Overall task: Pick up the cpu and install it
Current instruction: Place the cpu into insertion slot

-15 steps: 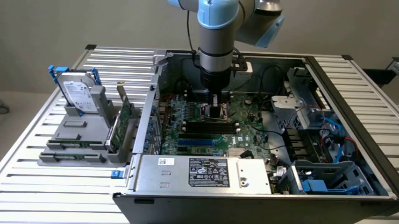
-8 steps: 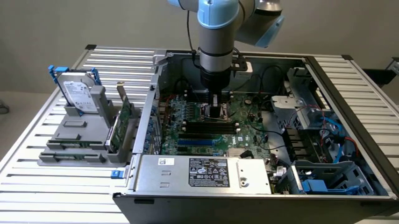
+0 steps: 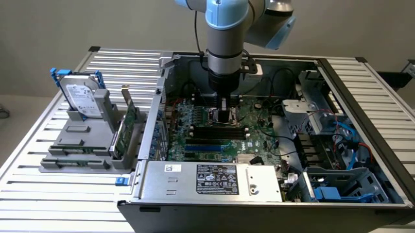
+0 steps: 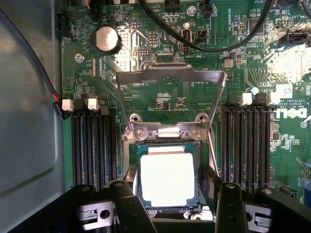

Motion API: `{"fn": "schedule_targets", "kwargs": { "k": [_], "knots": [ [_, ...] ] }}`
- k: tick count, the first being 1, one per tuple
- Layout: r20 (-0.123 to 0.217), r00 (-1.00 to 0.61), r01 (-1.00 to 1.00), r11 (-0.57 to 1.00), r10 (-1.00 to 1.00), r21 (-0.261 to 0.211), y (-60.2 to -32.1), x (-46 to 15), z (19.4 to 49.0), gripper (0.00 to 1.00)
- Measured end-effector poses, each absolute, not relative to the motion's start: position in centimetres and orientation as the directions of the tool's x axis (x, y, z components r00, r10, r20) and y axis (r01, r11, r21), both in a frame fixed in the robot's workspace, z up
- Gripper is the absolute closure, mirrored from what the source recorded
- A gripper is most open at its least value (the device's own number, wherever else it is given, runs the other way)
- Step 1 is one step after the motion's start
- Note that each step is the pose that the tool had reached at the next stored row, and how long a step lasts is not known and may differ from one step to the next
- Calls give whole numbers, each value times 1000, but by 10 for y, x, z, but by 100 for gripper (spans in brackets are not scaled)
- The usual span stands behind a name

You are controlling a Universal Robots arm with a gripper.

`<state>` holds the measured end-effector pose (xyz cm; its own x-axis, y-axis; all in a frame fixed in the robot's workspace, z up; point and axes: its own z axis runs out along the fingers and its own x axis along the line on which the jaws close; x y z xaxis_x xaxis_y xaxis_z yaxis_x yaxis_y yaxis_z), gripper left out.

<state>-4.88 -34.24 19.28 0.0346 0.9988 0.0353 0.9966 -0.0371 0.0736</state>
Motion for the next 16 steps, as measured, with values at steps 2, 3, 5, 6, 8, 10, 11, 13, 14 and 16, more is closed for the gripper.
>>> {"fn": "schedule_targets", "kwargs": {
  "k": [2,3,5,6,8,10,11,13,14,16],
  "knots": [
    [35,35,997,-37,999,73,-342,-49,193,38],
    [34,35,997,-37,999,74,-342,-49,193,38],
    [34,35,997,-37,999,74,-341,-49,193,38],
    [33,35,997,-37,999,74,-341,-48,193,38],
    [32,35,997,-37,999,74,-341,-48,193,38],
    [31,36,997,-38,999,74,-340,-48,193,38],
    [30,37,997,-39,999,74,-340,-47,193,38],
    [29,39,996,-42,999,74,-339,-47,193,38],
    [29,41,996,-43,999,74,-338,-47,193,38],
    [27,47,996,-49,999,74,-338,-46,193,38]
  ]
}}
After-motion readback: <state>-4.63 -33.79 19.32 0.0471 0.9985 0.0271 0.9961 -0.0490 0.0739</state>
